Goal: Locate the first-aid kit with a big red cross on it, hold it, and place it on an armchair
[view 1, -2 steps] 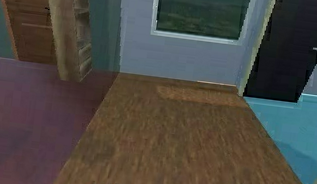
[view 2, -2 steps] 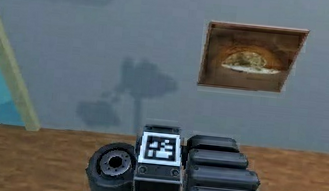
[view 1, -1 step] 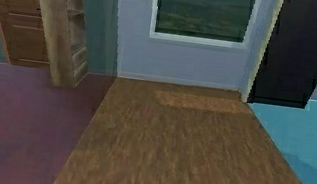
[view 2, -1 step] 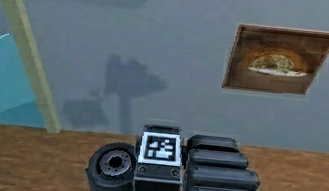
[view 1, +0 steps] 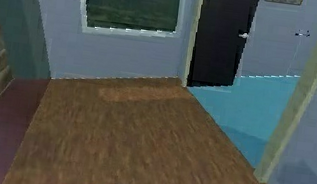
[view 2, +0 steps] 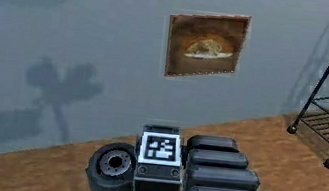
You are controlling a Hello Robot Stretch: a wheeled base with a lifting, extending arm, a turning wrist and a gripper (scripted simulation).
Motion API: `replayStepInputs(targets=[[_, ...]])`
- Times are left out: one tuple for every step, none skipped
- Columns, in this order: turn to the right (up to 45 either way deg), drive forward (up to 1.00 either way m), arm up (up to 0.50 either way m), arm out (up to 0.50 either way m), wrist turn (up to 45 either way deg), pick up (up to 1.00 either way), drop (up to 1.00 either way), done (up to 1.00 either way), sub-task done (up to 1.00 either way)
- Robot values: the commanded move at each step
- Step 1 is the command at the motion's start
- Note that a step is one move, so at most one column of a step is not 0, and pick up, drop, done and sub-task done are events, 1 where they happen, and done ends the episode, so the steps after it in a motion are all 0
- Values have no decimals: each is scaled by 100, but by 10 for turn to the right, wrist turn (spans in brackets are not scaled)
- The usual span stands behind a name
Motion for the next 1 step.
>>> replayStepInputs(targets=[[0,40,0,0,0,0,0,0,0]])
